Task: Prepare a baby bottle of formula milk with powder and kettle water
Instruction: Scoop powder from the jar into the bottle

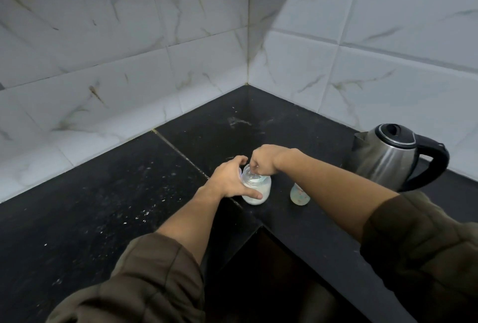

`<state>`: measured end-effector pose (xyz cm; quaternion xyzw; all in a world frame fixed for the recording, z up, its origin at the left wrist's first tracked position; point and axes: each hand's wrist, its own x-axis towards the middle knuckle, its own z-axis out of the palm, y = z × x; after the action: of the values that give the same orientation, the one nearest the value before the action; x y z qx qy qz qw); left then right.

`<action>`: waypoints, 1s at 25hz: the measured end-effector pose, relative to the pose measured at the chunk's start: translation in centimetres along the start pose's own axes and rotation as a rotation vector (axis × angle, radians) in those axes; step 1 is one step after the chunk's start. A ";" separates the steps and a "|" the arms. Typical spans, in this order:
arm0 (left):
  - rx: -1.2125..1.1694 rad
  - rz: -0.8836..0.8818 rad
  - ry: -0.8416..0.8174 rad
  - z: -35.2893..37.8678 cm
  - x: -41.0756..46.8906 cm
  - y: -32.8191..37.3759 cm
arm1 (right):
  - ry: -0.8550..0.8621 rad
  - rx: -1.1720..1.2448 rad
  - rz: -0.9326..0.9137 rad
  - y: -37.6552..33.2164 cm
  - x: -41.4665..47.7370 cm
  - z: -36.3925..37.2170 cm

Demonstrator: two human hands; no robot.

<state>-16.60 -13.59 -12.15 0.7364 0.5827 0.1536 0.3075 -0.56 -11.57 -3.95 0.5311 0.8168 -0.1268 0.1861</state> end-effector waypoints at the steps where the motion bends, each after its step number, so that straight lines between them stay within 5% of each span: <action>1: 0.003 0.003 -0.012 0.3 0.0 -0.3 | -0.021 -0.022 0.014 -0.1 0.3 0.4; 12: -0.167 -0.017 -0.018 3.5 0.7 -1.4 | -0.107 -0.170 0.152 0.4 2.1 2.4; 21: -0.153 0.037 0.323 0.7 0.2 1.2 | 0.440 -0.023 -0.009 1.7 -1.5 -1.2; 25: -0.115 0.092 0.416 -0.7 0.0 3.1 | 0.477 -0.170 -0.026 1.9 -2.6 -1.7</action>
<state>-14.66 -13.85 -9.70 0.6957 0.5899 0.3491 0.2147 1.81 -12.24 -1.29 0.5179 0.8521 0.0687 0.0304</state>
